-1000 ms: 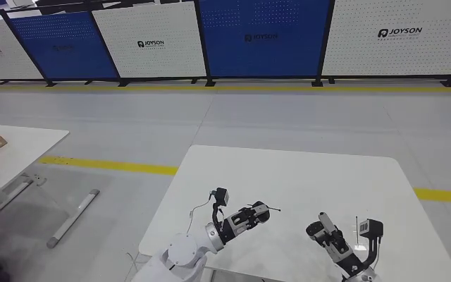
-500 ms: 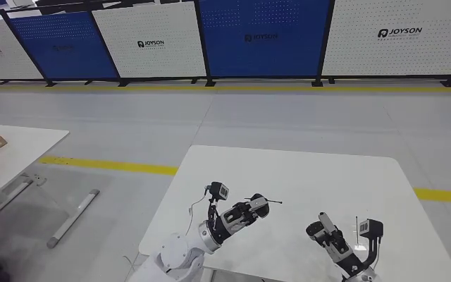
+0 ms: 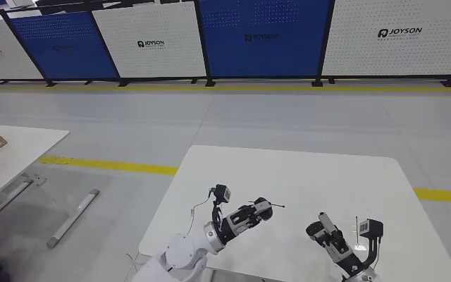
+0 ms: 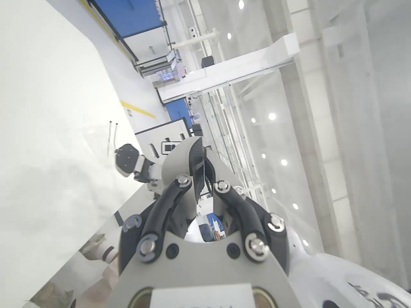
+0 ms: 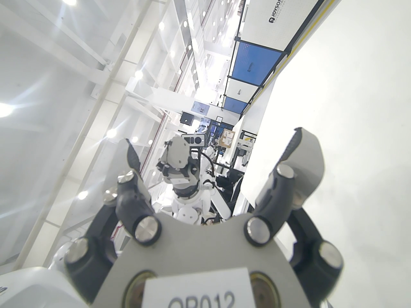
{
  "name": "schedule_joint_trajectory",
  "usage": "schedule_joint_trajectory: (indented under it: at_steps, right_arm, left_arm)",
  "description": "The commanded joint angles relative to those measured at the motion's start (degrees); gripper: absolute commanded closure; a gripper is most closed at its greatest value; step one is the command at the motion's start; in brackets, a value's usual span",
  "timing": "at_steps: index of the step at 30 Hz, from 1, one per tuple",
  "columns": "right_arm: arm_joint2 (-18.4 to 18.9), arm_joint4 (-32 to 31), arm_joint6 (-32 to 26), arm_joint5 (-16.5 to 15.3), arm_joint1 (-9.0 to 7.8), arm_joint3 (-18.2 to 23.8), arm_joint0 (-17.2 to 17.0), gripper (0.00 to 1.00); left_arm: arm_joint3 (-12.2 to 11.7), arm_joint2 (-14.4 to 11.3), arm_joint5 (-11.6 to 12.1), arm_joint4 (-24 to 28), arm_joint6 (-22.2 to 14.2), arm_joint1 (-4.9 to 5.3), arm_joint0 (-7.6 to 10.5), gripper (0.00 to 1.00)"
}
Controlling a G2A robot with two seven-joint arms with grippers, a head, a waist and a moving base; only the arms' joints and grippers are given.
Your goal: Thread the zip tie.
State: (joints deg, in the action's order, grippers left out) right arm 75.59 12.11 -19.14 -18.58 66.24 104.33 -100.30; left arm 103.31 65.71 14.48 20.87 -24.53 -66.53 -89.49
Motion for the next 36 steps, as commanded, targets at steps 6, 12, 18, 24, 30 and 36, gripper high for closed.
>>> schedule_joint_trajectory:
  at_steps: [6, 12, 18, 24, 30, 36]
  right_arm:
    - [0.0, 0.0, 0.0, 0.0, 0.00, 0.0, 0.0, 0.00]
    - [0.0, 0.0, 0.0, 0.0, 0.00, 0.0, 0.0, 0.00]
    - [0.2, -1.6, 0.5, 1.2, -0.03, 0.8, 0.3, 0.00]
    - [5.0, -11.0, 2.7, 8.7, -0.74, 7.2, -1.5, 0.00]
    - [10.2, -18.1, 4.3, 20.8, -1.21, 10.1, -0.4, 0.00]
    - [10.2, -16.1, 6.2, 21.1, -0.98, 9.9, 0.2, 0.00]
  left_arm:
    - [-6.2, -2.4, -0.8, -0.1, 1.0, -0.44, 1.87, 1.00]
    - [-6.6, -2.7, 0.3, 0.2, 0.6, -0.47, 1.89, 1.00]
    - [-6.6, -2.7, 0.3, 0.2, 0.6, -0.47, 1.89, 1.00]
    - [-6.6, -2.7, 0.3, 0.2, 0.6, -0.47, 1.89, 1.00]
    - [-6.6, -2.7, 0.3, 0.2, 0.6, -0.47, 1.89, 1.00]
    - [-6.6, -2.7, 0.3, 0.2, 0.6, -0.47, 1.89, 1.00]
